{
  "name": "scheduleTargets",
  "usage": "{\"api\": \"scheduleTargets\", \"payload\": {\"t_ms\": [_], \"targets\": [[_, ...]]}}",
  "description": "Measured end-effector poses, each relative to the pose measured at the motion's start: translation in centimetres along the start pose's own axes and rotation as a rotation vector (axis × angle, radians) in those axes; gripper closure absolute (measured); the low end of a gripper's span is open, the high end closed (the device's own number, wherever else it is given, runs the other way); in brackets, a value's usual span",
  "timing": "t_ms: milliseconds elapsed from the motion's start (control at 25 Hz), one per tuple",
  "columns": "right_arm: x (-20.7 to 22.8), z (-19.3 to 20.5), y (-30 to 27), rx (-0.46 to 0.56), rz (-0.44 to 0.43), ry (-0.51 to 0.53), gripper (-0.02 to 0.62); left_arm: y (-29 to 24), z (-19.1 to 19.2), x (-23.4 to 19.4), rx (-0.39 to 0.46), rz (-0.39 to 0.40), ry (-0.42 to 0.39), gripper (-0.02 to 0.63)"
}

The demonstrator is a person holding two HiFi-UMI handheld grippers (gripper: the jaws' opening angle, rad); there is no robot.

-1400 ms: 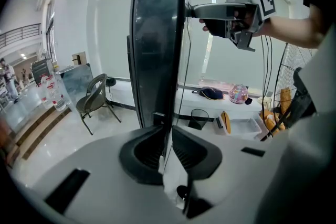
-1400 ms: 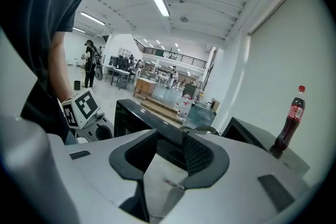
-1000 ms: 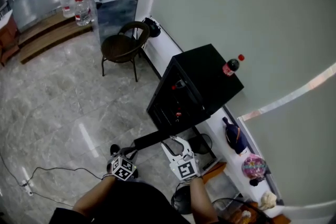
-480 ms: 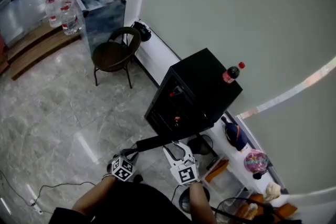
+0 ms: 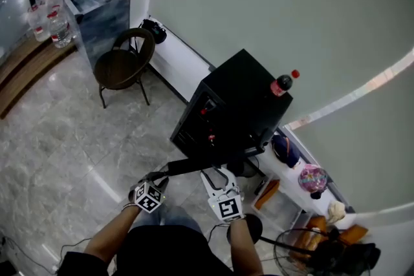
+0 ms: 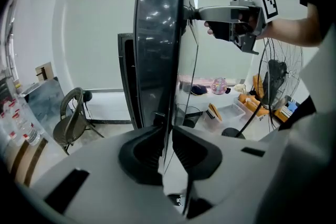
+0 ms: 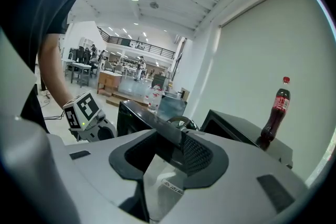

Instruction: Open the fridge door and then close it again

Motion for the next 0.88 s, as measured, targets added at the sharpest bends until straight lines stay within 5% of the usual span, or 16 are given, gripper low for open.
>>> {"api": "scheduleTargets", "payload": {"t_ms": [880], "targets": [[3.6,-0.8,-6.4,-0.097,0.132,-0.133,0.454,-4.3,-4.9,-9.1,0.02,0.054,-0.005,0.543]]}}
Point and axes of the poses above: the fingertips, and each gripper's own axes: y backward along the fingers, x to its right, z out of its underside, the point moved 5 cm from there along y, backward along the fingers, and after that the axes turned 7 degrees about y, right-handed, at the moved point
